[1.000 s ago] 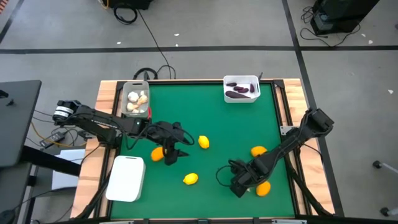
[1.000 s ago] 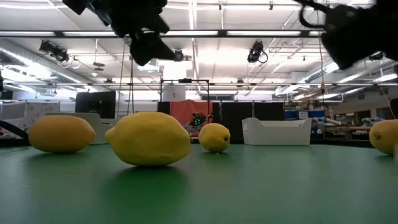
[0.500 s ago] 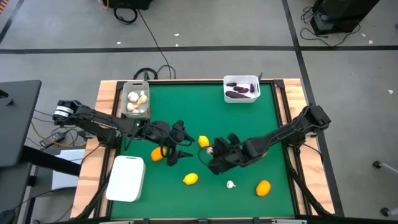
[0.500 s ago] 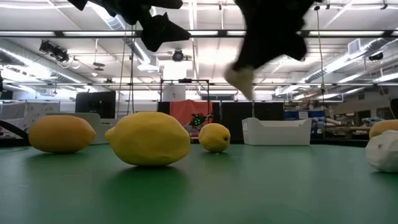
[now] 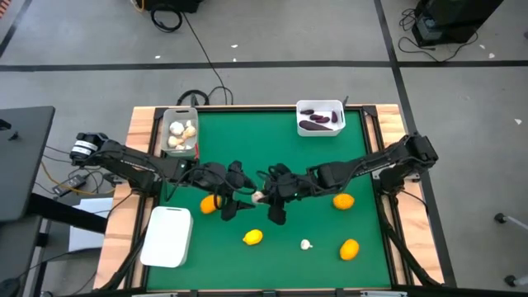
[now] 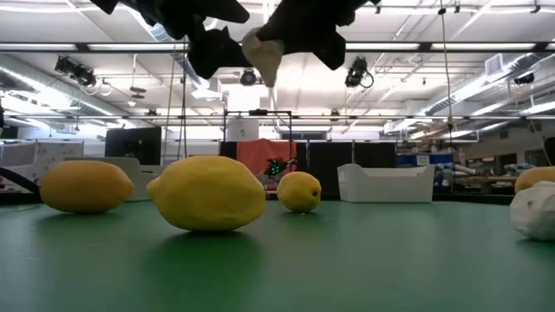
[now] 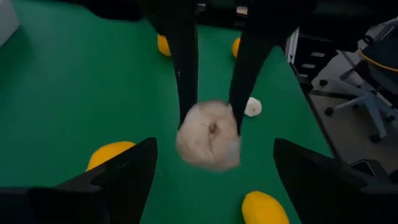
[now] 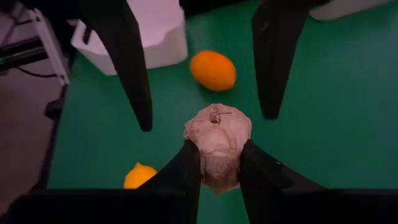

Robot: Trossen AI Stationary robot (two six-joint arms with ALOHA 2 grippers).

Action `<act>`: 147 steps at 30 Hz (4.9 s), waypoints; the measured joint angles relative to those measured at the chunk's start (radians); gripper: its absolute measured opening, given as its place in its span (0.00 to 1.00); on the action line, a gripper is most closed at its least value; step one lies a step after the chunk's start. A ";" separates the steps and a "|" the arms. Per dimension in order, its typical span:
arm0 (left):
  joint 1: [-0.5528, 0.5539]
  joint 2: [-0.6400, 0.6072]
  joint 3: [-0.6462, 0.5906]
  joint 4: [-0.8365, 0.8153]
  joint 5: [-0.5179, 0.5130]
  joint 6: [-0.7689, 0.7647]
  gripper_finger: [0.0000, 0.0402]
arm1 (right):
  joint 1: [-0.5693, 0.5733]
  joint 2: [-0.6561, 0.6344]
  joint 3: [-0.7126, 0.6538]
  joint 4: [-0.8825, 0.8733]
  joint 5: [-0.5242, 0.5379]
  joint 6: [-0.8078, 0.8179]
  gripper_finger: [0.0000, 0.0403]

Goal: Sort produce into baskets
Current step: Put the garlic into the gray bin

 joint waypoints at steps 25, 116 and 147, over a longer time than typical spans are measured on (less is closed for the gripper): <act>0.027 -0.002 0.002 -0.044 -0.006 -0.042 0.31 | -0.088 -0.011 0.000 0.043 -0.251 0.068 0.46; 0.000 -0.013 -0.015 0.003 0.102 0.036 0.60 | 0.366 0.228 -0.012 -0.451 -0.137 0.376 0.60; -0.011 0.212 -0.016 0.436 0.288 -0.325 0.60 | 0.268 0.172 0.259 -0.534 0.289 0.249 0.31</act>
